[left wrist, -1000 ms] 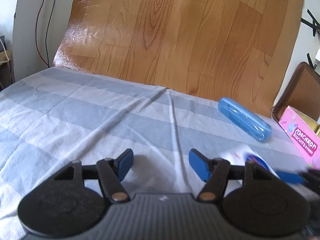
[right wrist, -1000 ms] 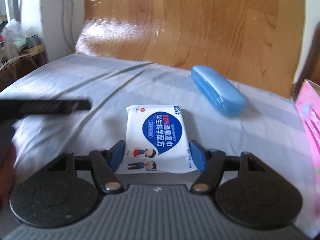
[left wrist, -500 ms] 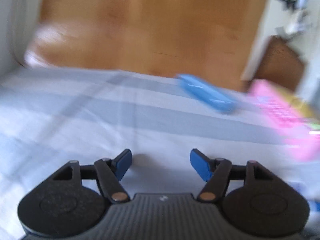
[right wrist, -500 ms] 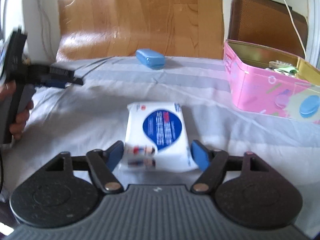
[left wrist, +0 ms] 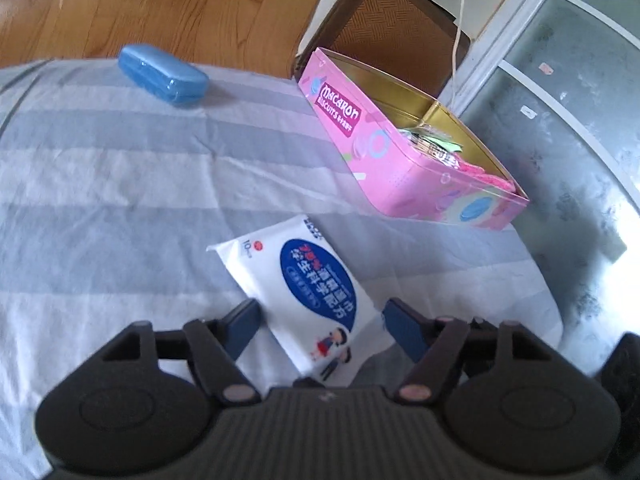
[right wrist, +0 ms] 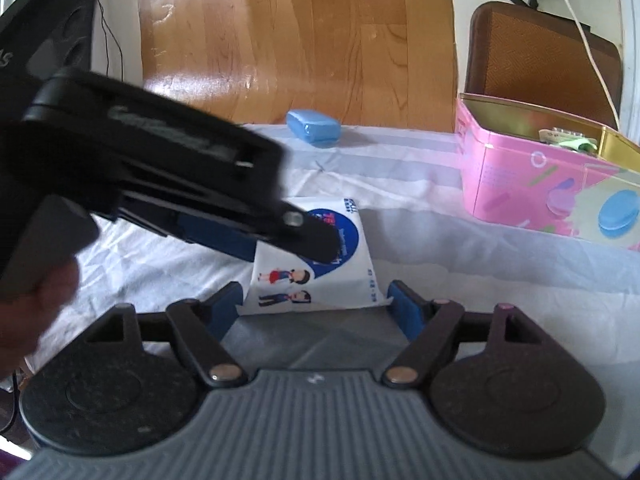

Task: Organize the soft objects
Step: 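Carry the wet-wipe pack into the pink tin and open the gripper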

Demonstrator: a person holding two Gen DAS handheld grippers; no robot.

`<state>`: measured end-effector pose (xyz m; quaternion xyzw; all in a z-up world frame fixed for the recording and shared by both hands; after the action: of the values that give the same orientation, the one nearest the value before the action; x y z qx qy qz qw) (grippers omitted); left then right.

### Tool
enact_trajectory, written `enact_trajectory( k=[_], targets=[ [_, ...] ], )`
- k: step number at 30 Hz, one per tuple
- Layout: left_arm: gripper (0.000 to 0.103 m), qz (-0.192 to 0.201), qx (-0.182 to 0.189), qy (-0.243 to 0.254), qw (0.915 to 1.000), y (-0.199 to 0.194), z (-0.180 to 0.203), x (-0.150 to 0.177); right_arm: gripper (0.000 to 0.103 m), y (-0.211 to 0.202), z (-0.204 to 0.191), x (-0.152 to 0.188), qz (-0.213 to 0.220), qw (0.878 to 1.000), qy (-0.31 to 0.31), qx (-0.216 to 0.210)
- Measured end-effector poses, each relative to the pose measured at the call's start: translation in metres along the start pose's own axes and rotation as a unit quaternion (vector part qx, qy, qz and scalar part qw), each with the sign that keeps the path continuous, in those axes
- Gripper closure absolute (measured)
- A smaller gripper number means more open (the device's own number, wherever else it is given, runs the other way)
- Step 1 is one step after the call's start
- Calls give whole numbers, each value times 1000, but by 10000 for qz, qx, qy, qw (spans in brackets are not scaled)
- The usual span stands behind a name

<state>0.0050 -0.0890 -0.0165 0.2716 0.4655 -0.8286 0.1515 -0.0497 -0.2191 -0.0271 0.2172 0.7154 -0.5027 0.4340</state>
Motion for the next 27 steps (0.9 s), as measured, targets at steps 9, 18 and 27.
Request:
enact_trajectory(
  k=[9, 18, 27],
  targets=[
    [51, 474, 230, 246, 9983, -8, 37, -47, 22, -31, 25, -40, 1221, 9914, 58, 477],
    [51, 782, 539, 805, 9922, 38, 103, -123, 22, -27, 104, -93, 1735, 9776, 264, 1165],
    [46, 666, 27, 888, 9938, 105, 113, -157, 20, 33, 171, -107, 1008, 9787, 165, 1779]
  ],
)
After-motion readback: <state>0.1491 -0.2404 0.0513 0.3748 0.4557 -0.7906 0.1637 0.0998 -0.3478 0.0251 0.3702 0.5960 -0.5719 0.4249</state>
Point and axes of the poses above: each gripper's, at about its wrist camera, not at the fingertips, and y roughly the way its jaws point, z to its right, x to its underside, the point moved 5 cm from there along y, roughly the way its jaws point, and after that the axes turned 2 degrees about -x, right-handed, at the moved point
